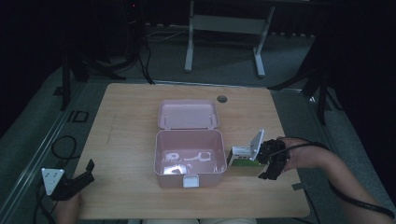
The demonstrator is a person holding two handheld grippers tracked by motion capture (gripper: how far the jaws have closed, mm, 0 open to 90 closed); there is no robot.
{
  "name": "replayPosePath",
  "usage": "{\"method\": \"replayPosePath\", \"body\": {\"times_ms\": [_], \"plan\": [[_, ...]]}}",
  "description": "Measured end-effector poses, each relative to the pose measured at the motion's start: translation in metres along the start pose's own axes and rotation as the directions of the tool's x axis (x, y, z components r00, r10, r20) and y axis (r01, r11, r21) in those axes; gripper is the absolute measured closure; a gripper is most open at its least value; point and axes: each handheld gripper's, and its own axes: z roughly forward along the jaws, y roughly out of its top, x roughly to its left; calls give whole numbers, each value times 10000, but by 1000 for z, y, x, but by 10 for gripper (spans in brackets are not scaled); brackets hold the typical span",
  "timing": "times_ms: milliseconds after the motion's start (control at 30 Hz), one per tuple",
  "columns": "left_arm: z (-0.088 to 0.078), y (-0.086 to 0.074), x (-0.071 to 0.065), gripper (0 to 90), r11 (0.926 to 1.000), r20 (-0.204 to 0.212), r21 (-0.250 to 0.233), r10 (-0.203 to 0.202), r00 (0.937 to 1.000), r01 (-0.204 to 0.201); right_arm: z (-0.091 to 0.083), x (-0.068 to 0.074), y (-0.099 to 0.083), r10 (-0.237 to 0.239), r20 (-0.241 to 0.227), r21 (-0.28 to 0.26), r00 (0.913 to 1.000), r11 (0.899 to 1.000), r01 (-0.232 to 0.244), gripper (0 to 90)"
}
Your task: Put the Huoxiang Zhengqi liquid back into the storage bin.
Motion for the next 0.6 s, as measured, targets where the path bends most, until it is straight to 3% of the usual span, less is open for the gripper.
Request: {"method": "replayPosePath", "body": {"times_ms": [233,600], "plan": [[0,0,0,16,10000,-2,4,41,10000,-41,-6,-18,3,-10,404,136,9992,9999,5,345],[1,0,0,16,10000,44,41,86,10000,-86,7,-46,8,49,358,570,9993,9984,-70,384]]}}
